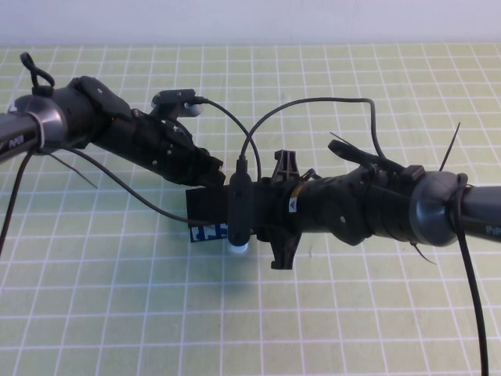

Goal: Take glasses out of glasses case
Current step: Pick up the glasses from the glasses case

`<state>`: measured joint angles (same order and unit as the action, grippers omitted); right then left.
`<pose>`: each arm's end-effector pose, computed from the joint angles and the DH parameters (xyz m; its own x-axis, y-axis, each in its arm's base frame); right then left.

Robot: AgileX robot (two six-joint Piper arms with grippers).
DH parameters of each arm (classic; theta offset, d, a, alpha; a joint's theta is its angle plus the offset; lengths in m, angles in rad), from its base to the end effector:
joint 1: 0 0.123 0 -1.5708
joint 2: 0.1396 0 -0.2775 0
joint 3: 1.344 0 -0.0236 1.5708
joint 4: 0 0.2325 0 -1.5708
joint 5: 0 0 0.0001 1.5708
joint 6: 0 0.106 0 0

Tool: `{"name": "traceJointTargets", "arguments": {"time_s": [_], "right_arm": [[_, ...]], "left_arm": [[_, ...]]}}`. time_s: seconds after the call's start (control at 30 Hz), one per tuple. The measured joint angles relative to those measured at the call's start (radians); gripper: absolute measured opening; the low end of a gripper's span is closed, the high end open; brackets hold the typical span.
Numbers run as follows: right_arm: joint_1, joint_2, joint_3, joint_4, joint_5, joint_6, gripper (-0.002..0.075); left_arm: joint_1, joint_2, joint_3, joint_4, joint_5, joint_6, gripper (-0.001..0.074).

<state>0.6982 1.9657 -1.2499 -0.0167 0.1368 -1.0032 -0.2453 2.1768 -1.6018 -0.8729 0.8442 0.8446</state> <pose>0.3216 0.2696 0.1707 0.2687 -0.8867 -0.3762 -0.7881 0.0222 -0.6152 0.4149 -0.1665 0.1608 -0.7801 0.3422 -0.5239 0.5888 0.6848 -0.4294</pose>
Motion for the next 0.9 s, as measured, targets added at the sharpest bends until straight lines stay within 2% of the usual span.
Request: {"name": "traceJointTargets", "arguments": {"time_s": [0.17,0.4,0.7,0.9], "right_arm": [[0.000,0.003,-0.001,-0.022,-0.011,0.000,0.0216],[0.000,0.003,-0.003,-0.048,-0.019,-0.007,0.0073],[0.000,-0.053,-0.003,-0.026,-0.011,-0.008,0.0013],[0.000,-0.072,-0.003,0.006,-0.011,-0.008,-0.0001]], "left_arm": [[0.000,0.000,0.000,0.000,0.000,0.000,-0.0004],[0.000,0.000,-0.002,0.001,-0.006,0.000,-0.0004],[0.002,-0.011,-0.002,0.001,0.010,0.000,-0.0004],[0.030,-0.146,-0.002,0.005,0.043,0.011,-0.0004]]}}
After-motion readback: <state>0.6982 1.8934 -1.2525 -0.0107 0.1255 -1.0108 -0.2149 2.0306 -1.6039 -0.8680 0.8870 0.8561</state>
